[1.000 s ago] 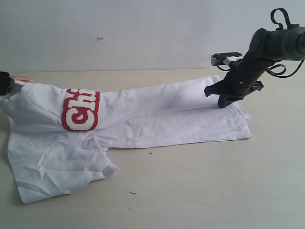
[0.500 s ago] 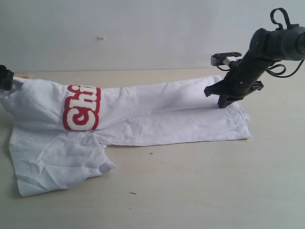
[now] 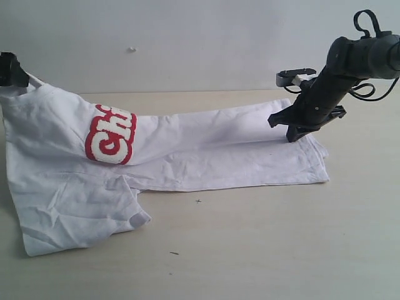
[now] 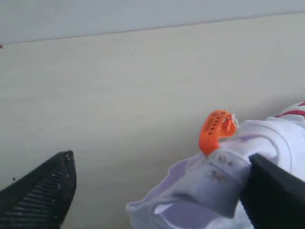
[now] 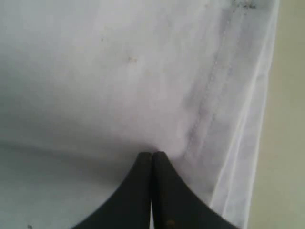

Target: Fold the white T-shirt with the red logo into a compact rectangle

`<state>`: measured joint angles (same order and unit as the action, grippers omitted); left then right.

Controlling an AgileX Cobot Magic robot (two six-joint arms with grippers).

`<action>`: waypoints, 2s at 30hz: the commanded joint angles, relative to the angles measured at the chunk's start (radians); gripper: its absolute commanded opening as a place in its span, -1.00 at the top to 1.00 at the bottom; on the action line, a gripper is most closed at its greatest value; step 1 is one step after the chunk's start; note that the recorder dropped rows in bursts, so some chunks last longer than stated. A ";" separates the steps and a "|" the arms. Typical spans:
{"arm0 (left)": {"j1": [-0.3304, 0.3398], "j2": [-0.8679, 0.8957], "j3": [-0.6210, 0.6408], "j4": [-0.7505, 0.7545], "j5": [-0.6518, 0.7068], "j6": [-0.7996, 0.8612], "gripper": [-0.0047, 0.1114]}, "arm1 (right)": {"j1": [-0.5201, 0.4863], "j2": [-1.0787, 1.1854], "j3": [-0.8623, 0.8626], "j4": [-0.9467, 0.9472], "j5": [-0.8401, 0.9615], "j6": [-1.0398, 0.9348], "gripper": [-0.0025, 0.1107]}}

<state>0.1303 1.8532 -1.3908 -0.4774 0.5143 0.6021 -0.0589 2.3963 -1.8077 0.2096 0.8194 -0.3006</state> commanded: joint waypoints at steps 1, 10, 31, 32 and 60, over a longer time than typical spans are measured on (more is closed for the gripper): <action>0.020 -0.013 -0.008 -0.068 -0.016 -0.022 -0.58 | -0.005 0.039 0.015 -0.064 0.077 -0.001 0.96; 0.100 -0.015 -0.008 -0.230 0.139 -0.008 -0.54 | -0.005 0.039 0.015 -0.072 0.098 -0.001 0.96; 0.150 -0.015 -0.052 -0.353 0.335 0.152 -0.54 | -0.005 0.039 -0.007 -0.090 0.128 0.003 0.96; 0.148 -0.015 -0.052 -0.340 0.372 0.192 -0.54 | -0.005 0.039 -0.014 -0.090 0.128 0.015 0.96; -0.356 0.068 0.379 -0.183 0.108 0.953 0.92 | -0.005 0.035 -0.038 -0.071 0.143 0.017 0.96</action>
<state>-0.2089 1.9045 -1.0285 -0.6961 0.7233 1.5550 -0.0589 2.4067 -1.8530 0.1637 0.9149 -0.2830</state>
